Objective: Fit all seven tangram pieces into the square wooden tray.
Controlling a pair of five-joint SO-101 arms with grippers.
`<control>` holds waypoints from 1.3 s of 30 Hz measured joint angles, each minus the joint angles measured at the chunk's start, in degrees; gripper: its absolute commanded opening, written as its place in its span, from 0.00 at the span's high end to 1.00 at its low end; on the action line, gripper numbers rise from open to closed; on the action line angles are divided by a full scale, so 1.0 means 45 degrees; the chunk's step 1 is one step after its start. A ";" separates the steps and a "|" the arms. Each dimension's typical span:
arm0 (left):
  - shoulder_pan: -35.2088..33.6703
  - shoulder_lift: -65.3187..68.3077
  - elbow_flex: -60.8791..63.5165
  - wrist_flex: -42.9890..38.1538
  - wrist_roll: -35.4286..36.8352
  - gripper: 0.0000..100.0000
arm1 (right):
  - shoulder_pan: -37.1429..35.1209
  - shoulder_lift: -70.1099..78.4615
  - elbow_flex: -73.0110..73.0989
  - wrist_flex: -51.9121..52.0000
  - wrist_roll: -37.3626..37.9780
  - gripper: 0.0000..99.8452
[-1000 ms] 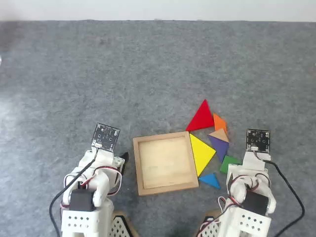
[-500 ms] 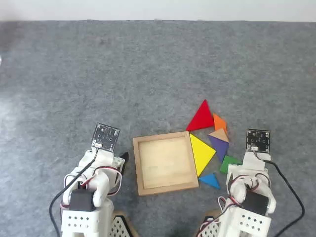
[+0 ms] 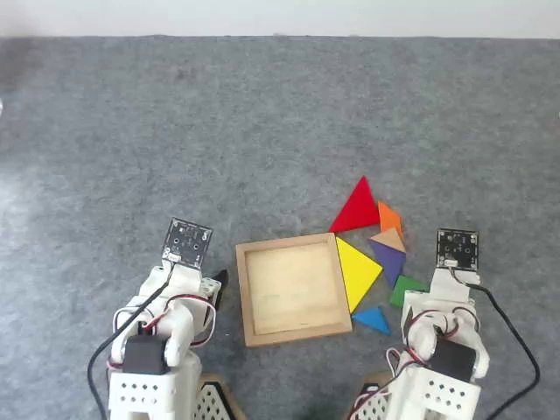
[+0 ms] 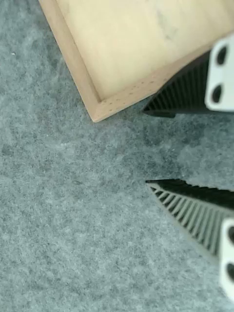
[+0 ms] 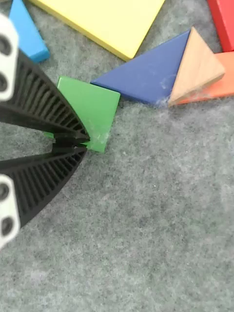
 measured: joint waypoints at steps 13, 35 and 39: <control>0.0000 0.0000 0.0000 0.0000 0.0000 0.79 | -0.0176 0.0000 0.0000 0.0059 -0.0020 0.99; -0.0547 0.0000 0.0000 0.0000 0.0000 0.79 | -0.0156 0.0000 0.0000 -0.0391 0.1973 0.99; -0.0547 0.0000 0.0000 -0.0293 -0.0293 0.79 | -0.0195 0.0000 -0.0020 -0.0879 0.5744 0.99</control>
